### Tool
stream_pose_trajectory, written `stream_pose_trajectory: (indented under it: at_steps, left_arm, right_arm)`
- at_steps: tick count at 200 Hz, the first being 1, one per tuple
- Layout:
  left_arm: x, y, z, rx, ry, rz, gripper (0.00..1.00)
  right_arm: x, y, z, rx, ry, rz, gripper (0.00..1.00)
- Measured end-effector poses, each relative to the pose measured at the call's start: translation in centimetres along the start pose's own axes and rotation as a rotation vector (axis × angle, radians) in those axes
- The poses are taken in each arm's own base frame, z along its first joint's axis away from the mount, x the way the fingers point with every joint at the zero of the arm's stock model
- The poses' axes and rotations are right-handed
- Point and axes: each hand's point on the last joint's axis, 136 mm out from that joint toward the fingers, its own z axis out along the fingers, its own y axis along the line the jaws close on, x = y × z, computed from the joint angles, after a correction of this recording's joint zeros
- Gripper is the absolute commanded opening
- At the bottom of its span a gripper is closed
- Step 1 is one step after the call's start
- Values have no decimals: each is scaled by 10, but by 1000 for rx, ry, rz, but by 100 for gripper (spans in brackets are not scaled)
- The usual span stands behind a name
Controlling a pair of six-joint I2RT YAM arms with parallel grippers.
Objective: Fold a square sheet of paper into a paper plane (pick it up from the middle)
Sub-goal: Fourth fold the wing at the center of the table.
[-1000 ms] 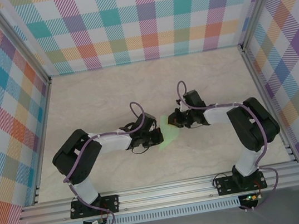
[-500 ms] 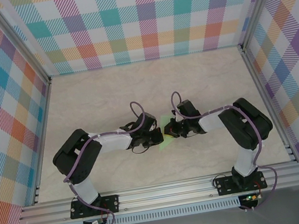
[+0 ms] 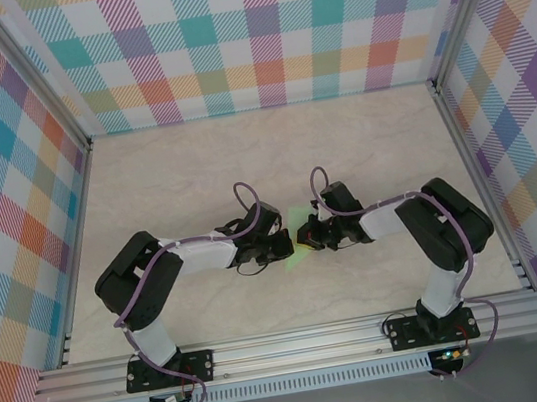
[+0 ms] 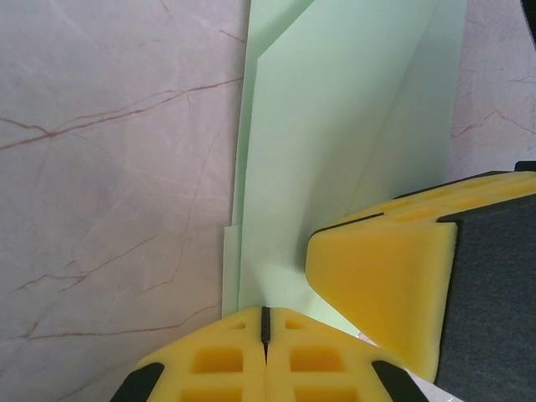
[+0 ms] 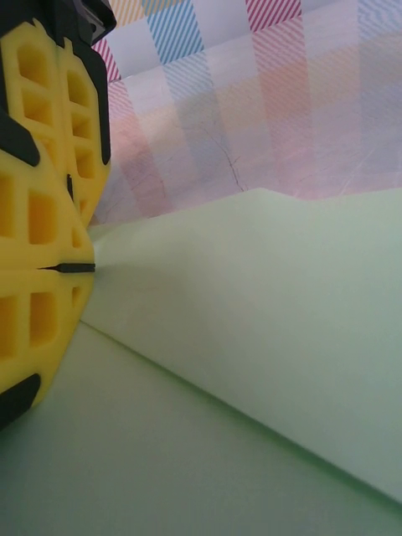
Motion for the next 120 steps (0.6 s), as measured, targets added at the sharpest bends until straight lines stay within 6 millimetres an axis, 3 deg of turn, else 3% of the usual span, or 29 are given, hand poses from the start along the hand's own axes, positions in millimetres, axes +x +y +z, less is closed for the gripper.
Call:
stream_pose_trajectory:
  at_steps: [74,97,120]
  left_arm:
    - [0,0,0,0,0,0,0]
    - [0,0,0,-1,0,0,0]
    - [0,0,0,0,0,0,0]
  right_arm:
    - [-5,-5,-7,42,-30,12,3]
    - [-14,-5,-11,43,-44,28,3]
    - [-30,7,-16,24,-74,16,3]
